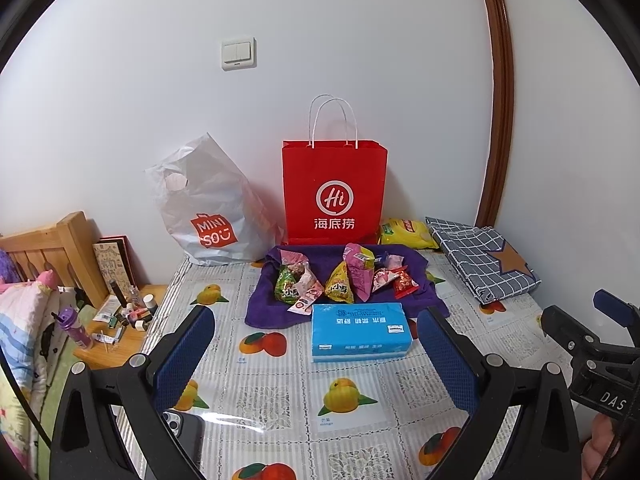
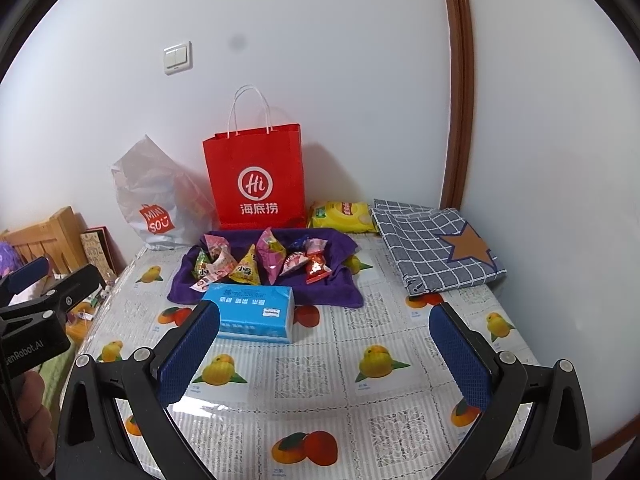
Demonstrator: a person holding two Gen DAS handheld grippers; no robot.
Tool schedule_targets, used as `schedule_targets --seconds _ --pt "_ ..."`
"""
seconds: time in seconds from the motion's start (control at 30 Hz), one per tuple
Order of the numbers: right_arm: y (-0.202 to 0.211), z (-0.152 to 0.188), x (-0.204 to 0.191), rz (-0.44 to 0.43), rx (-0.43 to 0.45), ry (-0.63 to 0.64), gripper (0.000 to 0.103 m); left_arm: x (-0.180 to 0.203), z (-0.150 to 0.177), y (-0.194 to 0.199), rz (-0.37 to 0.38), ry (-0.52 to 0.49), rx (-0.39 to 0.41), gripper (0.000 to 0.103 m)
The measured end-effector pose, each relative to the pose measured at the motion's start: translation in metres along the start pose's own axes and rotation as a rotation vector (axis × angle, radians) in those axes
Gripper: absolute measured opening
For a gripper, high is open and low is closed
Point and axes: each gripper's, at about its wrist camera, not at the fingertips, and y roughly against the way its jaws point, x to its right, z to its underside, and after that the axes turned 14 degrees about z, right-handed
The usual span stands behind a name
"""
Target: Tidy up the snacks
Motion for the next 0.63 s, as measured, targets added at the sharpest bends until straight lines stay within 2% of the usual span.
schedule_targets --seconds 0.63 --pt "0.0017 0.0053 -0.0058 -0.008 0.008 0.016 0.103 0.002 0.0041 -0.0049 -0.007 0.003 -0.007 0.102"
